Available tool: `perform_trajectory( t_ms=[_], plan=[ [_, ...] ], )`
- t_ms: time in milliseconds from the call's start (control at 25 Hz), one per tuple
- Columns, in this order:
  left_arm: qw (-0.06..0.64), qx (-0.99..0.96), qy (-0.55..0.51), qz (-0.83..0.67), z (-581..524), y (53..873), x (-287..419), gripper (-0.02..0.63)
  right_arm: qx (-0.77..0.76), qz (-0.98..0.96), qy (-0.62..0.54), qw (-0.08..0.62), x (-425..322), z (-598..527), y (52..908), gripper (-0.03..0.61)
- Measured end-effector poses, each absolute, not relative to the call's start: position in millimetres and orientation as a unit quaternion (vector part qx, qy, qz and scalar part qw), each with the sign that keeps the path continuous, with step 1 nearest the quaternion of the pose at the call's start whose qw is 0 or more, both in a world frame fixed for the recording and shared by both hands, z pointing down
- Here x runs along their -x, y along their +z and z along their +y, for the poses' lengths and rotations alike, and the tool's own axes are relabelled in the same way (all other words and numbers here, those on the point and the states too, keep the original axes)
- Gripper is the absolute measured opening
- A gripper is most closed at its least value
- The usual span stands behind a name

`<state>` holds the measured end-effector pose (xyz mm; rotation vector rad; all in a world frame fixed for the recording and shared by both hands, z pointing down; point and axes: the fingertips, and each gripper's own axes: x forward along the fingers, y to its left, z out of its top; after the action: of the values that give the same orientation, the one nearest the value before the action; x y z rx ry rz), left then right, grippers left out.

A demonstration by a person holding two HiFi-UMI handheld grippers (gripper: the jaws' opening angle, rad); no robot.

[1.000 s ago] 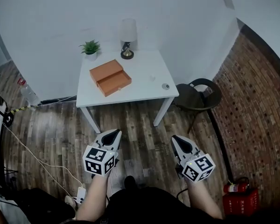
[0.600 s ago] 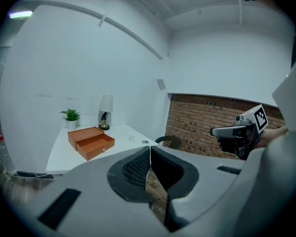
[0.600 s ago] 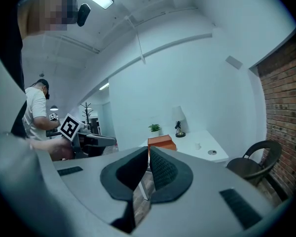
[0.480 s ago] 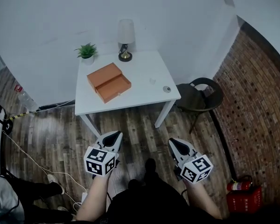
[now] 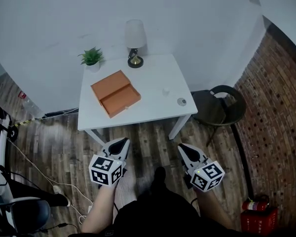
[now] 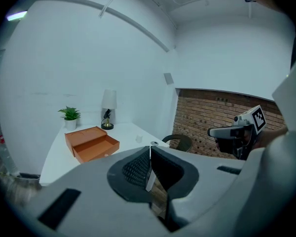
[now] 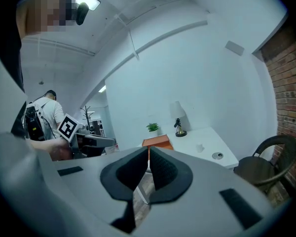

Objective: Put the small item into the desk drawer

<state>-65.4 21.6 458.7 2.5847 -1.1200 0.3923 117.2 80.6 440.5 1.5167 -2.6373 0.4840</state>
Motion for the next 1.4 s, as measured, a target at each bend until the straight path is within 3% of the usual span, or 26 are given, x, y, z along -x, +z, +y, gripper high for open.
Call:
perform_trajectory(
  t_ms=[600, 1400],
  plan=[
    [0.111, -0.884, 0.194, -0.411, -94.2, 435.0, -14.0, 0.015, -0.466, -0.862, 0.197, -0.017, -198.3, -49.8, 462.4, 0.005],
    [0.143, -0.897, 0.149, -0.392, -208.8, 458.3, 0.3, 0.015, -0.485, -0.853, 0.185, 0.062, -174.6, -164.4, 464.6, 0.006]
  ],
)
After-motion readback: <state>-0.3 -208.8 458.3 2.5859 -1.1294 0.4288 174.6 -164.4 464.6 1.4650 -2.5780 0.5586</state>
